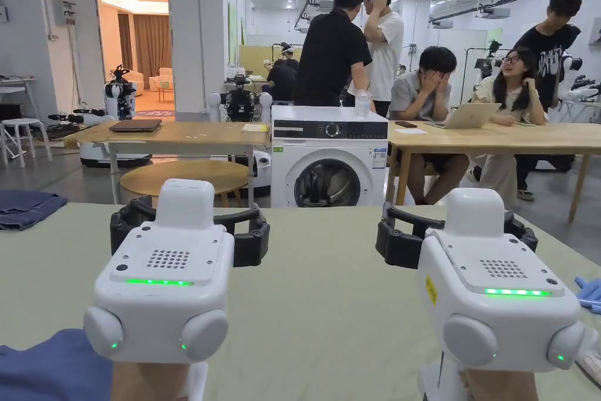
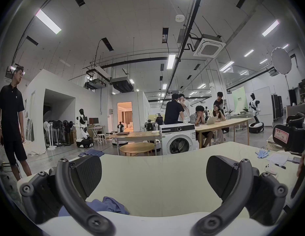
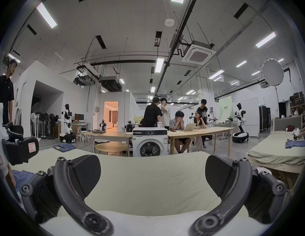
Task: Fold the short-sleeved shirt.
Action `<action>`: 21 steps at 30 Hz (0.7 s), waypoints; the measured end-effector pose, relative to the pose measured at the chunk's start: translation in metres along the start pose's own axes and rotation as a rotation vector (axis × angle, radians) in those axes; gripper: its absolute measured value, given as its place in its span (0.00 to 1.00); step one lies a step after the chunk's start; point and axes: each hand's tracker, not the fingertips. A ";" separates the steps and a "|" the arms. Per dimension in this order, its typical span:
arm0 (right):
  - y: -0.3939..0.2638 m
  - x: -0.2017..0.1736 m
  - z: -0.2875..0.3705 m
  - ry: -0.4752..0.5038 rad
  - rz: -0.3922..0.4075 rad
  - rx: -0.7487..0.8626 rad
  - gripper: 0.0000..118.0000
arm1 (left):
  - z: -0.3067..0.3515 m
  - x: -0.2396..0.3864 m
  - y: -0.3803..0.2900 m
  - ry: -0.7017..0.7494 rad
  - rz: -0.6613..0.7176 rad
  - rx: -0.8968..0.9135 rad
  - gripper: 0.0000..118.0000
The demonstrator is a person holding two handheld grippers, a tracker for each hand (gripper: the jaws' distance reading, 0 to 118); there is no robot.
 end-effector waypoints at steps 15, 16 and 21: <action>-0.003 0.000 0.000 0.004 0.005 -0.012 1.00 | -0.001 0.001 -0.004 -0.001 0.006 -0.015 1.00; -0.003 0.001 0.000 0.004 0.006 -0.012 1.00 | -0.001 0.001 -0.004 -0.001 0.004 -0.016 1.00; -0.004 0.003 0.000 0.002 -0.001 -0.015 1.00 | -0.001 0.001 -0.005 -0.002 0.000 -0.018 1.00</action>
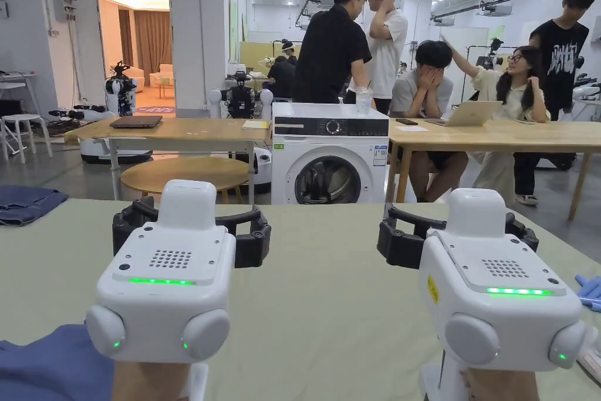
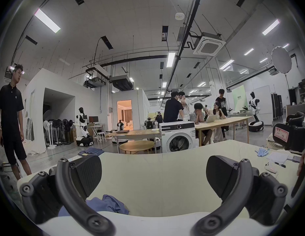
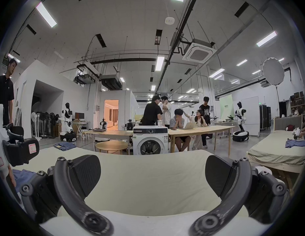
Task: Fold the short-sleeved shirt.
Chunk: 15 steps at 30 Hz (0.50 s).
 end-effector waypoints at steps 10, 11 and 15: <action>0.000 0.001 0.000 0.010 0.011 0.005 1.00 | 0.000 0.002 0.000 -0.003 0.000 -0.002 1.00; 0.000 0.001 0.001 0.014 0.012 0.008 1.00 | 0.000 0.003 0.000 -0.004 0.000 -0.003 1.00; -0.001 0.001 0.003 0.006 0.006 0.024 1.00 | 0.001 0.004 0.000 -0.006 -0.007 -0.001 1.00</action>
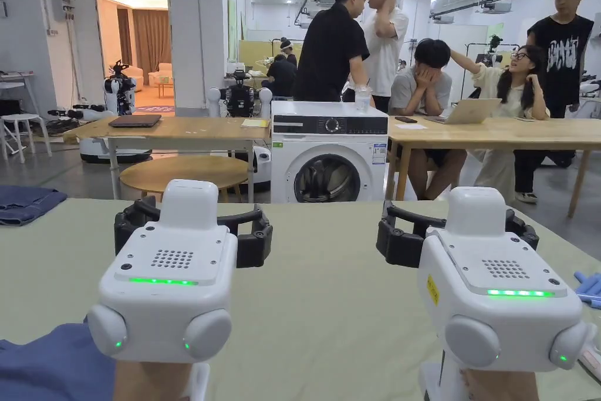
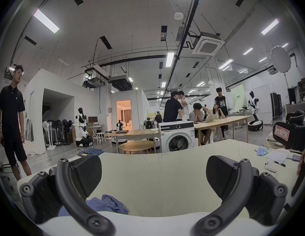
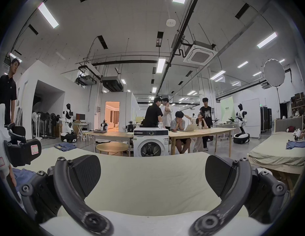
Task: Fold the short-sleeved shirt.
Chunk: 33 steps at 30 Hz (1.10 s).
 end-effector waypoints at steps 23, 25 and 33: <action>0.010 0.006 0.012 -0.004 -0.038 0.007 0.65 | 0.003 0.001 0.004 0.003 0.028 -0.025 0.03; 0.011 0.005 0.012 -0.070 -0.013 -0.003 0.00 | 0.003 0.002 0.003 0.002 0.039 -0.027 0.00; 0.007 -0.009 0.002 0.036 -0.054 -0.032 0.00 | 0.007 -0.012 0.001 -0.034 0.039 -0.067 0.00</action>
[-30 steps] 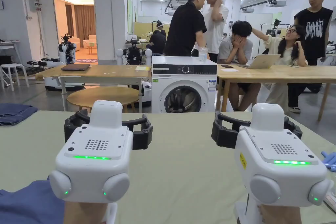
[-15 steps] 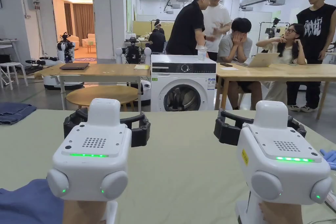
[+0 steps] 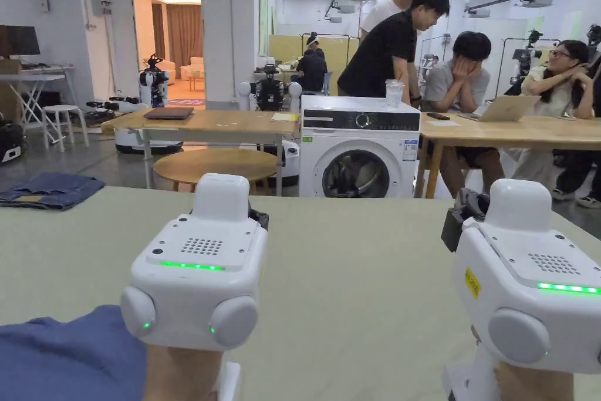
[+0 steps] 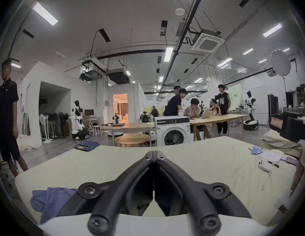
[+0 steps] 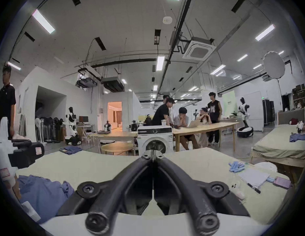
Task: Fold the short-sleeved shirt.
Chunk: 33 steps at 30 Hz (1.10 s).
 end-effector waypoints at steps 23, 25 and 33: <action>-0.081 -0.094 -0.073 0.300 -0.021 -0.185 0.00 | -0.114 -0.127 -0.175 0.219 0.315 -0.897 0.96; -0.085 -0.092 -0.076 0.303 -0.027 -0.194 0.00 | -0.128 -0.132 -0.200 0.262 0.336 -0.986 0.96; -0.098 -0.088 -0.089 0.307 -0.038 -0.233 0.00 | -0.120 -0.135 -0.199 0.340 0.294 -0.867 0.02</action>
